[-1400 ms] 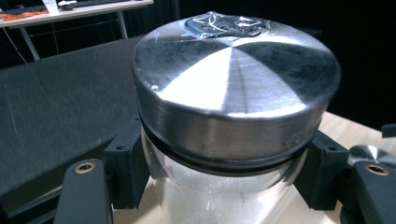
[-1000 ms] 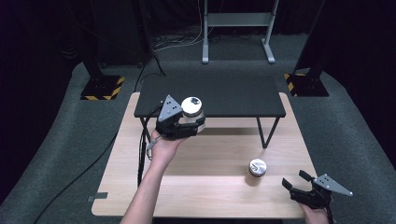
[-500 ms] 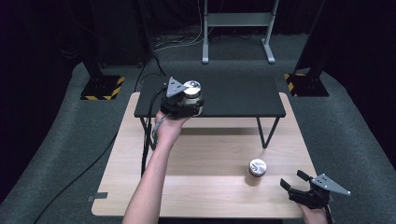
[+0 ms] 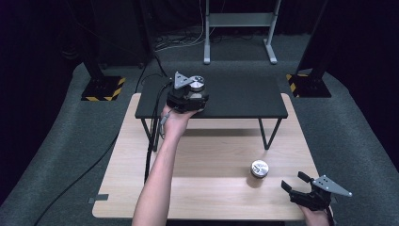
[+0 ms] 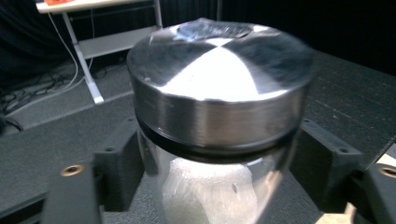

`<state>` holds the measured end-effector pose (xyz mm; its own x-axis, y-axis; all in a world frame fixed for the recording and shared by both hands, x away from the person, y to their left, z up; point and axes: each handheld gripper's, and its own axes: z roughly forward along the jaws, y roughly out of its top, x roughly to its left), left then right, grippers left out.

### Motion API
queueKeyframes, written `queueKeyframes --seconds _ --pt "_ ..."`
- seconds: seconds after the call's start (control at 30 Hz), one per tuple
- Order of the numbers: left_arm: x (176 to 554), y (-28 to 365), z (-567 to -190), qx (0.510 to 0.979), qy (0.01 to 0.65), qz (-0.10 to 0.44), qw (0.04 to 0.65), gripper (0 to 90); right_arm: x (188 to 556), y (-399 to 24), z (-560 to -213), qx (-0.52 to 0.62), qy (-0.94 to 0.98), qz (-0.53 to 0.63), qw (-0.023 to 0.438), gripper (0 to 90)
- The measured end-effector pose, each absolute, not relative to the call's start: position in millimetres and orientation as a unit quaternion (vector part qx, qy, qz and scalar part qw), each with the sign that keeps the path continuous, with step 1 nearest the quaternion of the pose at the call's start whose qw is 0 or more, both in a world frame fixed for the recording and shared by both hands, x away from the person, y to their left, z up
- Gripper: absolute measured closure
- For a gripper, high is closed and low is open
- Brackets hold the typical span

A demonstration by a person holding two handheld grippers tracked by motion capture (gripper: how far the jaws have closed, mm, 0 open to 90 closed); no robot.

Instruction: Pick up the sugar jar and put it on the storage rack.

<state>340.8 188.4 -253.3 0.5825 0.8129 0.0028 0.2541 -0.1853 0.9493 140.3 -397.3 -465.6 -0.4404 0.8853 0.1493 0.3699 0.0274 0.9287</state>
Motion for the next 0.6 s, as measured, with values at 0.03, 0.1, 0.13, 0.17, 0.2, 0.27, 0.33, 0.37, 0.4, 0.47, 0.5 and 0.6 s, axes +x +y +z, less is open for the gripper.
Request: queueKeyframes --seconds 0.03,0.1,0.13,0.17,0.2,0.27,0.33,0.37,0.4,0.47,0.5,0.6 --pt "339 190 -253 0.721 0.37 0.268 0.522 21.5 140 -397 -466 0.466 0.672 0.518 0.249 11.1" --pt "330 194 -253 0.717 0.368 0.273 0.525 19.0 140 -397 -466 0.466 0.672 0.518 0.249 11.2" --pt "325 196 -255 0.716 0.363 0.276 0.528 18.5 140 -397 -466 0.467 0.672 0.518 0.25 11.3" --pt "320 199 -256 0.718 0.357 0.281 0.528 18.1 139 -397 -466 0.467 0.671 0.519 0.25 11.4" --pt "312 201 -258 0.72 0.348 0.289 0.525 17.8 139 -397 -466 0.467 0.671 0.519 0.25 11.4" --pt "303 207 -262 0.723 0.338 0.293 0.526 17.4 139 -397 -466 0.468 0.67 0.519 0.25 11.4" --pt "293 216 -269 0.725 0.328 0.291 0.532 17.2 139 -397 -466 0.468 0.67 0.519 0.251 11.4" --pt "287 220 -272 0.727 0.32 0.295 0.532 17.0 139 -397 -466 0.468 0.67 0.519 0.251 11.4" --pt "281 224 -277 0.727 0.314 0.297 0.533 17.0 139 -397 -466 0.468 0.67 0.519 0.251 11.4" --pt "272 233 -284 0.73 0.304 0.296 0.536 16.9 139 -397 -466 0.467 0.671 0.518 0.252 11.4" --pt "265 237 -289 0.734 0.297 0.3 0.532 16.8 138 -397 -466 0.467 0.67 0.518 0.252 11.4" --pt "250 251 -304 0.733 0.296 0.3 0.534 16.7 139 -396 -466 0.469 0.67 0.517 0.252 11.4"
